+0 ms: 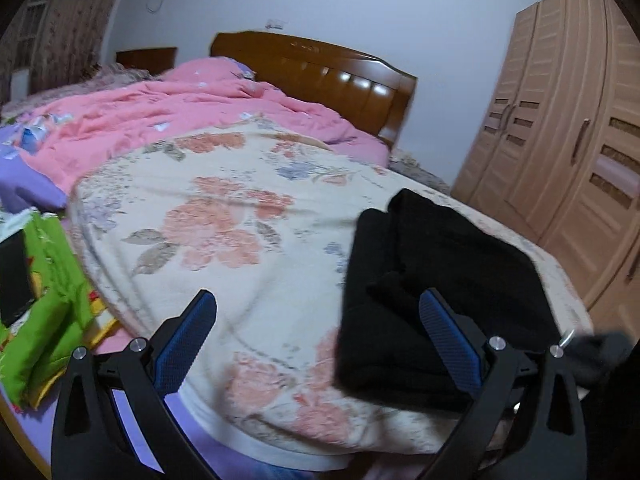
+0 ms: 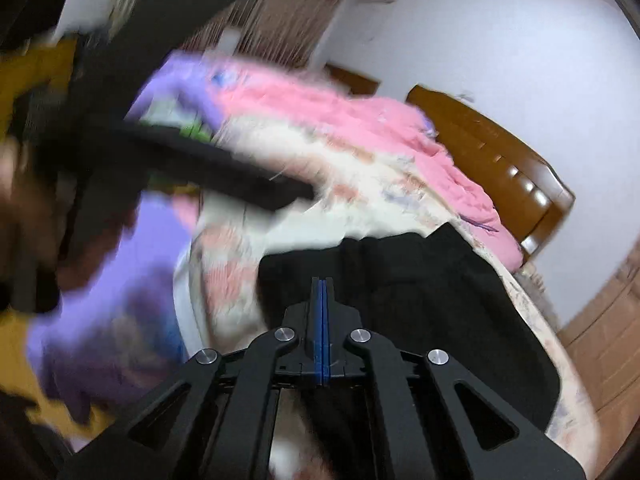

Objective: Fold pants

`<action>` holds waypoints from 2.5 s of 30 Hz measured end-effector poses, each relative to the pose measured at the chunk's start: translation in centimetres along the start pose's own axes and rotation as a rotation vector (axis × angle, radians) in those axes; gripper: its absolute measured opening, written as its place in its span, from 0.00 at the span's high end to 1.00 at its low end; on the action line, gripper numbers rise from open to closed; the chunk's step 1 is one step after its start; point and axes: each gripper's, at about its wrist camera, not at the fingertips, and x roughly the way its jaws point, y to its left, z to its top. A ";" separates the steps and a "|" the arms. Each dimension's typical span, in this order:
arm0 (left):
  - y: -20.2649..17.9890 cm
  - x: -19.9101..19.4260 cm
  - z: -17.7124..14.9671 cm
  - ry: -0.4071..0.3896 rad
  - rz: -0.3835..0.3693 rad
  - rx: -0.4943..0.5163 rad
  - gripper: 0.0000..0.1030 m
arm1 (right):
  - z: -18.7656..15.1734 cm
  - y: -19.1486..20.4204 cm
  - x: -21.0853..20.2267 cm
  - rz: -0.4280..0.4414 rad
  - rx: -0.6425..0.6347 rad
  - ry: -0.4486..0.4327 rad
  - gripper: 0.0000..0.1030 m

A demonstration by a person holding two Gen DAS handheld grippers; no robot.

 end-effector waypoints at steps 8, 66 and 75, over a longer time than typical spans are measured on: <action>-1.0 5.0 2.6 0.190 -0.290 -0.117 0.02 | -3.7 -5.2 -4.7 -0.025 0.259 -0.062 0.12; -4.9 5.9 1.8 0.228 -0.302 -0.073 0.68 | -19.5 -11.2 -7.0 -0.134 0.727 0.128 0.11; -3.1 4.9 1.4 0.208 -0.138 -0.073 0.20 | -19.8 -11.6 -9.8 -0.050 0.678 0.141 0.11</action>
